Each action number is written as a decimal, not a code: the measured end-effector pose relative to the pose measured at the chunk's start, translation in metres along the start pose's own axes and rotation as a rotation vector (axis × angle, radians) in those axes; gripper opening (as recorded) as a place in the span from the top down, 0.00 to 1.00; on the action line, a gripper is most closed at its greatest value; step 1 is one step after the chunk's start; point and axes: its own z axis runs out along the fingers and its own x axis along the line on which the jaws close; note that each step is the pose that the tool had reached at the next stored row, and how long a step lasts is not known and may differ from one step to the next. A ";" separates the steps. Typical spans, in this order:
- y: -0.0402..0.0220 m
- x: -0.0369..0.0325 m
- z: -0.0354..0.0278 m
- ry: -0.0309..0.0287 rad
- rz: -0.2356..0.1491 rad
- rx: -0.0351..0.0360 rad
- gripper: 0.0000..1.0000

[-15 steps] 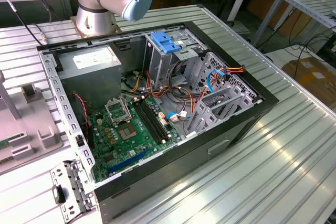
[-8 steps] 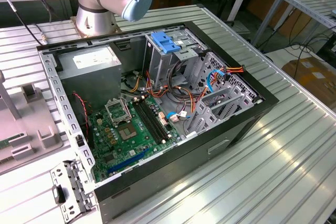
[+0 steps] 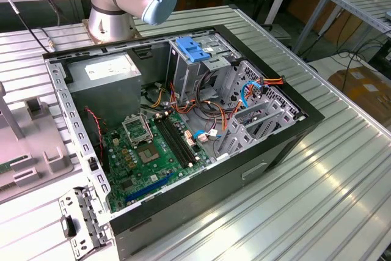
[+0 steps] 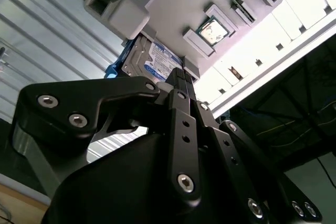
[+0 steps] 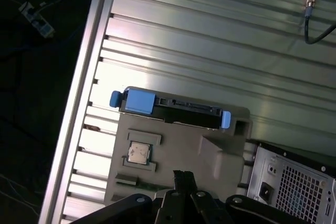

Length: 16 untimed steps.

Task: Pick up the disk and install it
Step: 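Pick up the disk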

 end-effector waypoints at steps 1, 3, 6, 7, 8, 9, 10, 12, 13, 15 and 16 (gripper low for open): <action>0.0000 0.0000 0.0000 0.0002 -0.010 -0.0002 0.89; 0.0000 0.0000 0.0000 0.0008 -0.029 -0.0008 0.89; 0.0000 0.0000 0.0000 0.0013 -0.049 -0.0013 0.89; 0.0000 0.0000 0.0000 0.0016 -0.056 -0.0015 0.89; 0.0000 0.0000 0.0000 0.0016 -0.062 -0.0016 0.89; 0.0000 0.0000 0.0000 0.0018 -0.068 -0.0018 0.89; 0.0000 0.0000 0.0000 0.0020 -0.074 -0.0019 0.89; 0.0000 0.0000 0.0000 0.0024 -0.089 -0.0023 0.89; 0.0000 0.0000 0.0000 0.0025 -0.094 -0.0024 0.89; 0.0000 0.0000 0.0000 0.0029 -0.109 -0.0028 0.89; 0.0000 0.0000 0.0000 0.0031 -0.114 -0.0029 0.89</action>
